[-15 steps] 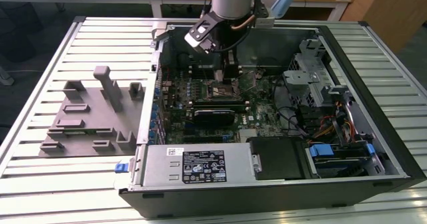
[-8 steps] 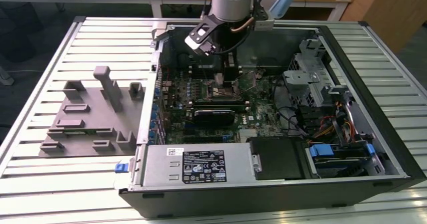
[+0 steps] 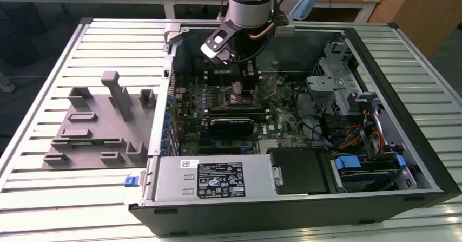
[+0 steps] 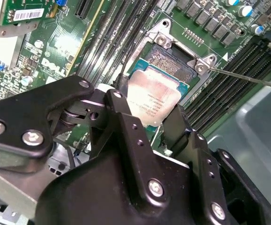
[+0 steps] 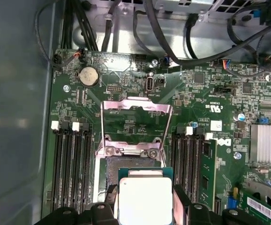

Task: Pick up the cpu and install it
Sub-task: 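Place the cpu into insertion slot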

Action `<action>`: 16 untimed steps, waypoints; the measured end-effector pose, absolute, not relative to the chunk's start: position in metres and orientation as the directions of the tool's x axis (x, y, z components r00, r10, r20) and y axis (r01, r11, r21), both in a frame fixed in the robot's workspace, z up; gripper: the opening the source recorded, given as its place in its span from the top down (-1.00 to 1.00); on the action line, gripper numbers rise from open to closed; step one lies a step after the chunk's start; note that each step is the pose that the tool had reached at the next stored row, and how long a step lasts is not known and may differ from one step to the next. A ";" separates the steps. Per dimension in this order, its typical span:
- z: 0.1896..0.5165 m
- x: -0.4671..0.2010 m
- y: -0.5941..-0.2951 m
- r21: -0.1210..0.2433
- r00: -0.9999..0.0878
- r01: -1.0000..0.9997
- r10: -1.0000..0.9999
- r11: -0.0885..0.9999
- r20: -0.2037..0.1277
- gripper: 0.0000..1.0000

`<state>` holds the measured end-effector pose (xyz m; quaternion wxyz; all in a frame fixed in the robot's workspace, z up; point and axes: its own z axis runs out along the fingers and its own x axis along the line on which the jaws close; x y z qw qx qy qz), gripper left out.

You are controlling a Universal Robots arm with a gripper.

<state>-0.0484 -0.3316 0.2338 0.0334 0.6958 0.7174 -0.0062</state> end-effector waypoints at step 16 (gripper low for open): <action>0.216 -0.049 -0.332 0.038 -0.004 0.999 0.998 0.006 -0.057 -0.08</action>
